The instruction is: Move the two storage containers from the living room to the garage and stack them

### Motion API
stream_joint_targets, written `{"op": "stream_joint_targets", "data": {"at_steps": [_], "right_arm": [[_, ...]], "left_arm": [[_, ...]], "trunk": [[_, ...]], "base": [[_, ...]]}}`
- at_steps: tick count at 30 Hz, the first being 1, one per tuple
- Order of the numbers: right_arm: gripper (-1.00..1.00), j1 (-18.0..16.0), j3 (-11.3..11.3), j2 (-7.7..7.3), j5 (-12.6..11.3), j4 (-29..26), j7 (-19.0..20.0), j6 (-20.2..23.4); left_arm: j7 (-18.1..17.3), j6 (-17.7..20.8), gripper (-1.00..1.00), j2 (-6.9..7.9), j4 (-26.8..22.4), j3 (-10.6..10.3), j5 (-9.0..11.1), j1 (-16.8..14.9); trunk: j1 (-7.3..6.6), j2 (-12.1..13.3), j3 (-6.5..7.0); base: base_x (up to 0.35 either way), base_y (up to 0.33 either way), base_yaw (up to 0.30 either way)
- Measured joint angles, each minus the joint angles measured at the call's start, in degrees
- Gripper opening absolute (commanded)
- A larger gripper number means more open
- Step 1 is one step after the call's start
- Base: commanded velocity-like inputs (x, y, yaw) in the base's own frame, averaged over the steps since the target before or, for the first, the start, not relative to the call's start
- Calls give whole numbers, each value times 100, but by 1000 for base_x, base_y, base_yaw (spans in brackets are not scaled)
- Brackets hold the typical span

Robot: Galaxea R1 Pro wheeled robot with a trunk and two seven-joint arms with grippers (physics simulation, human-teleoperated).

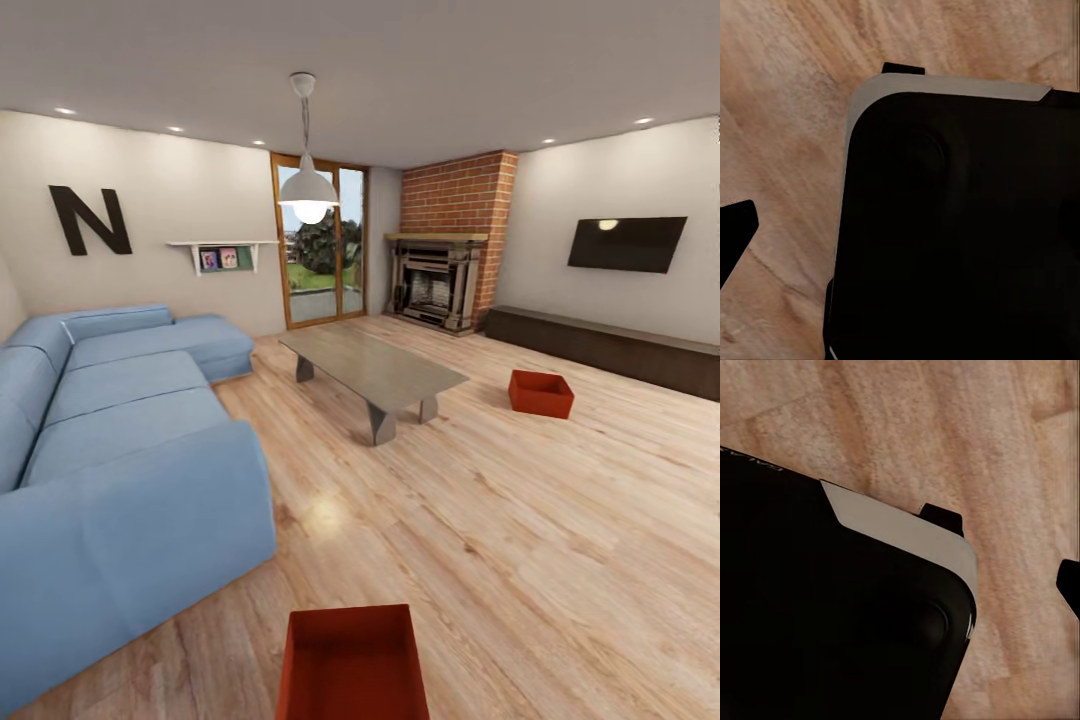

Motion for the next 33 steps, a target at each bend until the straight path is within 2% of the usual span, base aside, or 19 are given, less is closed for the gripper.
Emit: {"op": "stream_joint_targets", "data": {"at_steps": [12, 15, 17, 20, 29, 33], "right_arm": [[100, 0, 0, 0, 0, 0, 1, 5], [100, 0, 0, 0, 4, 0, 0, 5], [100, 0, 0, 0, 1, 0, -2, 0], [100, 0, 0, 0, 0, 0, -3, -1], [100, 0, 0, 0, 0, 0, -2, -2], [100, 0, 0, 0, 0, 0, 1, -2]], "left_arm": [[1, -9, 100, 12, -2, 0, 0, 1], [-1, -9, 100, 25, -2, -4, 224, 1], [-1, -10, 100, 26, -2, -7, 343, 1], [-1, -10, 100, 26, -2, -9, 385, 1], [-1, -10, 100, 27, -2, -9, 405, 1], [-1, -10, 100, 27, -2, -9, 406, -1]], "trunk": [[0, 0, 0], [0, 0, 0], [0, 0, 0], [0, 0, 0], [0, 0, 0], [0, 0, 0]], "base": [[0, -39, 0], [0, -201, 8], [0, -90, 141], [0, -35, 220], [0, -2, 259], [0, 0, 80]]}}
